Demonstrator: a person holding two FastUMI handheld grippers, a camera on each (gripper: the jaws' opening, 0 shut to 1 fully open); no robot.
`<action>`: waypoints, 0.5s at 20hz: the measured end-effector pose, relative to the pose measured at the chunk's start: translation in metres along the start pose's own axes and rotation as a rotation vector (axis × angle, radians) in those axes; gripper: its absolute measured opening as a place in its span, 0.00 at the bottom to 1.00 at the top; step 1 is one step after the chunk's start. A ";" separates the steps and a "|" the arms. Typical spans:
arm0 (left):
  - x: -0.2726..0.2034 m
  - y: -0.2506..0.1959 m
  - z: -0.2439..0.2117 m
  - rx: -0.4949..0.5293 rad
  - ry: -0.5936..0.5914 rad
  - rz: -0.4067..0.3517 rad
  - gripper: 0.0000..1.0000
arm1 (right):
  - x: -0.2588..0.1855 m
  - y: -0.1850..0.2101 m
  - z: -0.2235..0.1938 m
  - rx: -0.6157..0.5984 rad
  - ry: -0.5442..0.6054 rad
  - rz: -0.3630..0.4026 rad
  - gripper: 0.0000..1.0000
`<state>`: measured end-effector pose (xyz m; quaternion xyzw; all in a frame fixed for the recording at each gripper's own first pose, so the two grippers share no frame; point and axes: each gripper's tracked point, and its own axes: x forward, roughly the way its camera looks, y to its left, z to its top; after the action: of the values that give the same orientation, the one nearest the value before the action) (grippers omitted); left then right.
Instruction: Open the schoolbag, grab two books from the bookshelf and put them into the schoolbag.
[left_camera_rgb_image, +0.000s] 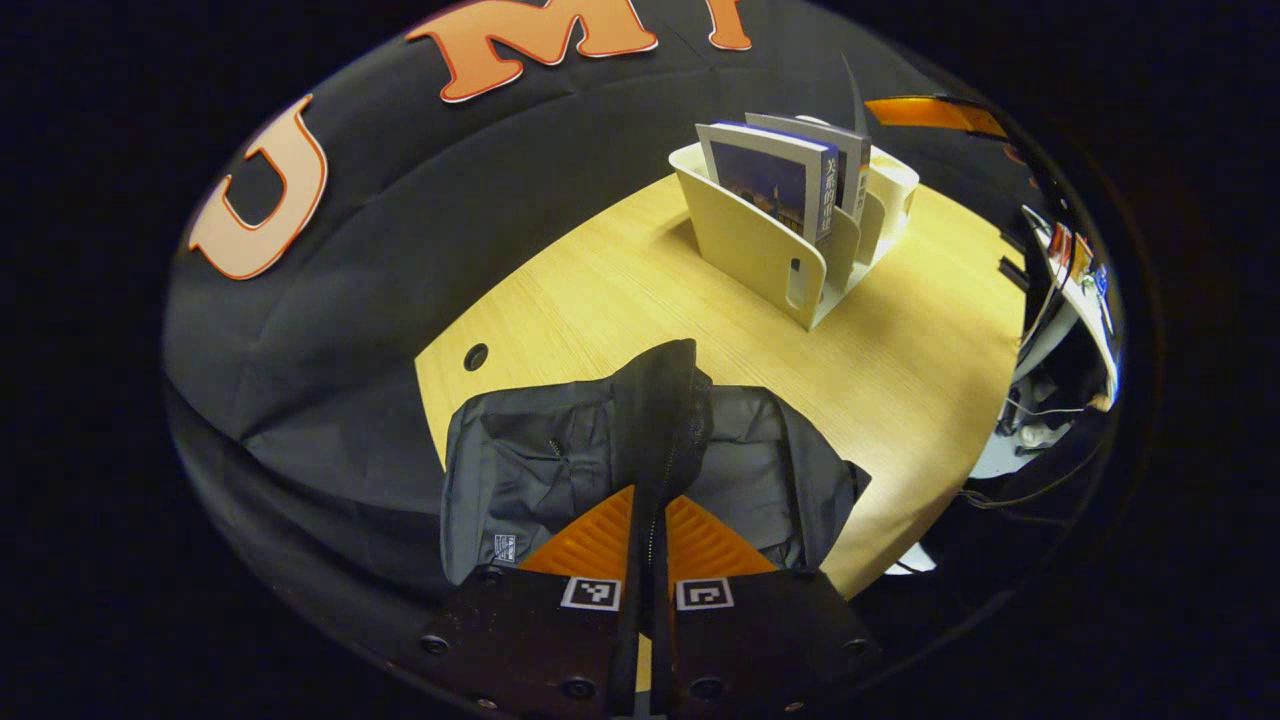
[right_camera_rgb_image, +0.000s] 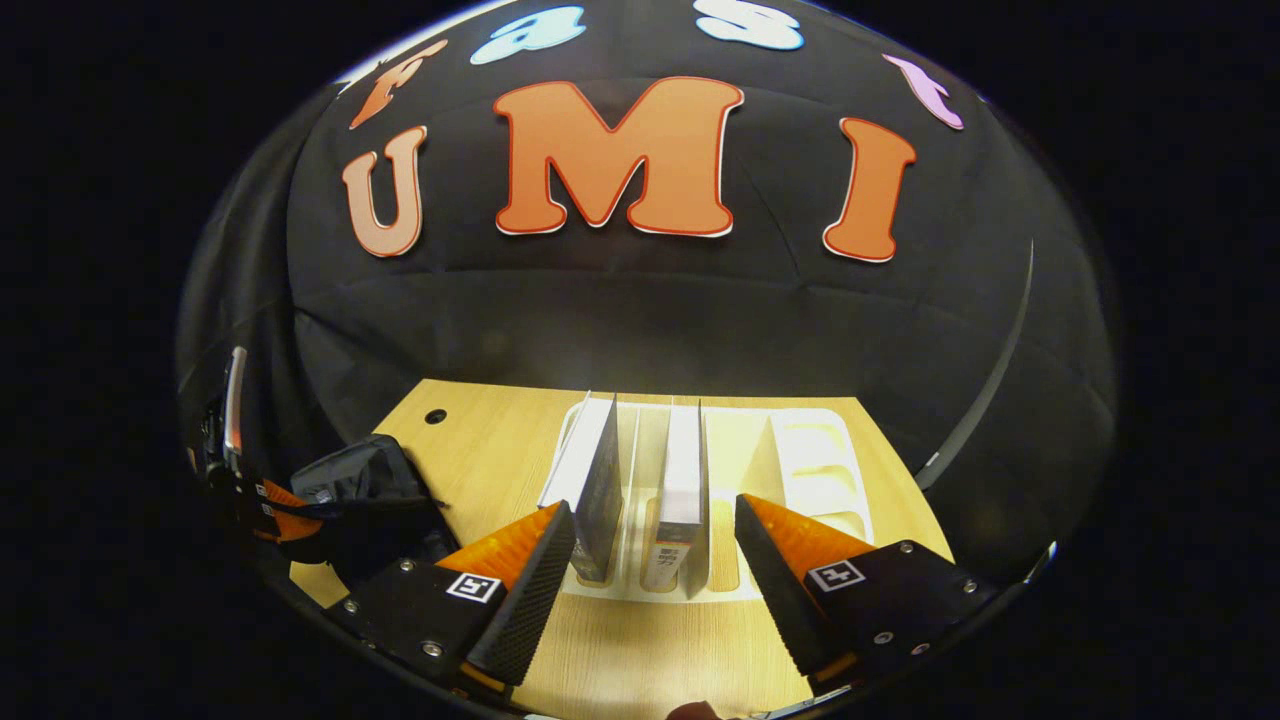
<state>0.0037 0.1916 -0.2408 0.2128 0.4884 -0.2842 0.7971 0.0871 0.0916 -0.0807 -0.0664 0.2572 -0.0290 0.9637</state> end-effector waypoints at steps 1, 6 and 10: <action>-0.002 0.006 0.001 -0.001 -0.006 -0.027 0.06 | 0.000 0.008 0.005 -0.021 0.015 -0.012 0.96; -0.015 0.033 0.005 0.073 -0.027 -0.093 0.06 | 0.007 0.048 0.026 -0.022 0.125 0.015 0.96; -0.011 0.034 0.005 0.085 -0.029 -0.131 0.06 | 0.031 0.057 0.032 0.001 0.241 0.020 0.95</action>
<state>0.0256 0.2165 -0.2262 0.2101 0.4771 -0.3592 0.7741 0.1316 0.1486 -0.0768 -0.0593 0.3717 -0.0271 0.9261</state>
